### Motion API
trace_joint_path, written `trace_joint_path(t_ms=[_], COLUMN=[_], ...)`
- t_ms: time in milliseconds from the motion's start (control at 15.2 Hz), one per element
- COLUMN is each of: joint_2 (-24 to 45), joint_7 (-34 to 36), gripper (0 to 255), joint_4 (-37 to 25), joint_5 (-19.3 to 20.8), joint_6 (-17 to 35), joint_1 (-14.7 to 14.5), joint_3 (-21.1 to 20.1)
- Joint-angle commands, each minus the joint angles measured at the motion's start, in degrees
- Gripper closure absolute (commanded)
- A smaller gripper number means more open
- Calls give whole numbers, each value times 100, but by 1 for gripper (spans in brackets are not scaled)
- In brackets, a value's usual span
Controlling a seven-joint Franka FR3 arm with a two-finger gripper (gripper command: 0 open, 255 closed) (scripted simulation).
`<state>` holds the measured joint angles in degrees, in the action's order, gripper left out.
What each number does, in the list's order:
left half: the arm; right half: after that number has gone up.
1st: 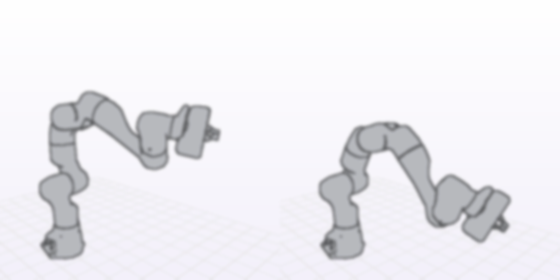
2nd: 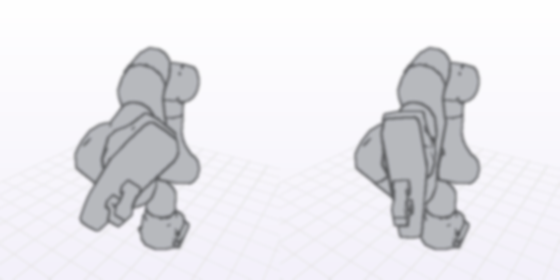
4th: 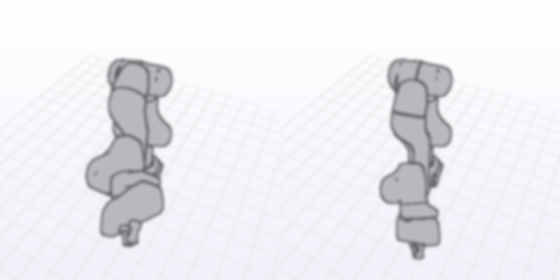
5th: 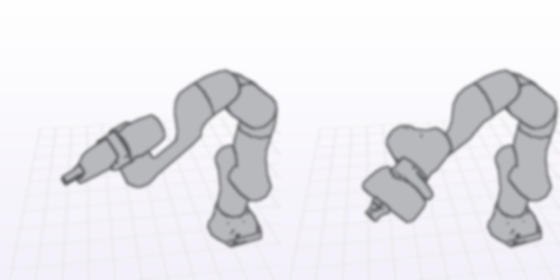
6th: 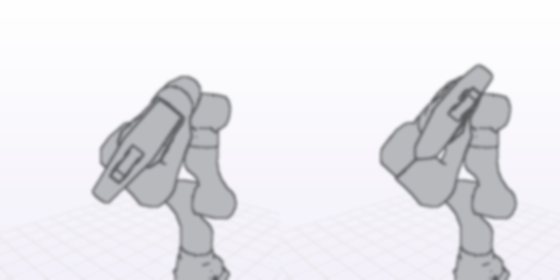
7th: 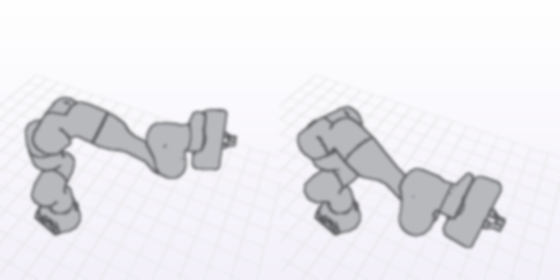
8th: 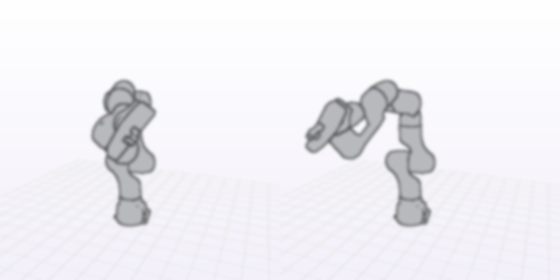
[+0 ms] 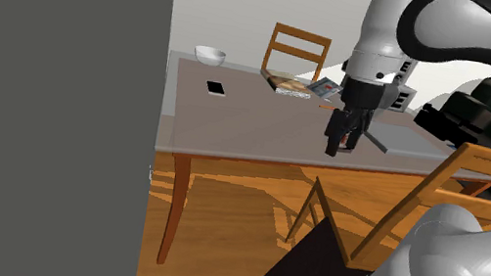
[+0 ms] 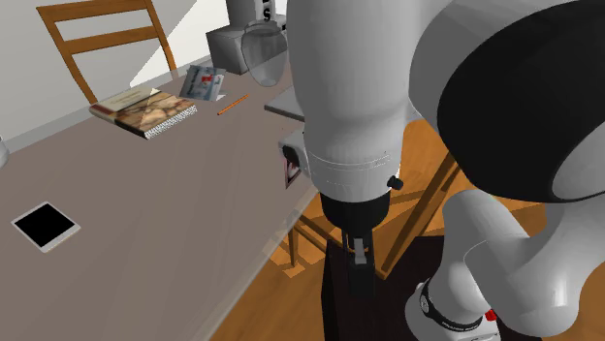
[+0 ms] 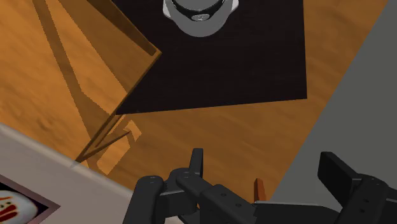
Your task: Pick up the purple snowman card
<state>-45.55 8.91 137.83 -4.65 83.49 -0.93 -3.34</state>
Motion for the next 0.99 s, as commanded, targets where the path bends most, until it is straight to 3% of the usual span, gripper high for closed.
trace_joint_path(t_ms=[0, 924], joint_2=[0, 933], joint_7=[0, -1833], gripper=[0, 0], joint_4=[0, -531], joint_5=[0, 1292], joint_6=[0, 959], joint_1=[0, 595], joint_3=[0, 1600])
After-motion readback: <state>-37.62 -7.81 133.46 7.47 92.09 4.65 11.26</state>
